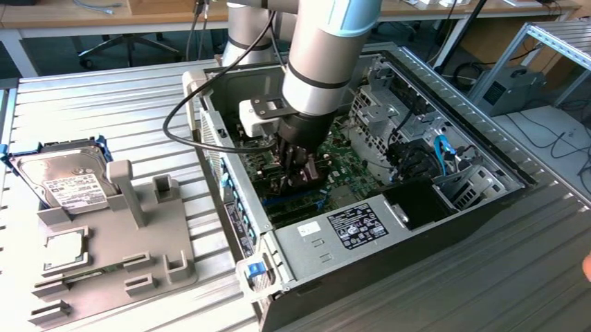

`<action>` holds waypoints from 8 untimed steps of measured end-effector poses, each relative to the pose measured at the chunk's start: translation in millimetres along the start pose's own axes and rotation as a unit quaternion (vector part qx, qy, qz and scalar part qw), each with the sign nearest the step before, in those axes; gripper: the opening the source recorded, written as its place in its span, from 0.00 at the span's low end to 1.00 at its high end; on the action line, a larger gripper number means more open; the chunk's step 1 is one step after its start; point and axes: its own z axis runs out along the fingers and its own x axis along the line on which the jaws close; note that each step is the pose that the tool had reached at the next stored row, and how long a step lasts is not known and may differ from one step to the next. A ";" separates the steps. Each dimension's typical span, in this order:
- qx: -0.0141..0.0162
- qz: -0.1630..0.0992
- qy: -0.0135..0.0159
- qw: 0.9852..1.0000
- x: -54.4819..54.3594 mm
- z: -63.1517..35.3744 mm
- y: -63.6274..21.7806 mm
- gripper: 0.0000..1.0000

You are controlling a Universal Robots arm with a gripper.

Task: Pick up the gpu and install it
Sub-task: 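Insert the gpu into the slot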

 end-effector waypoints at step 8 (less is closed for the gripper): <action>0.000 0.000 -0.001 1.000 -0.2 1.9 -0.2 0.27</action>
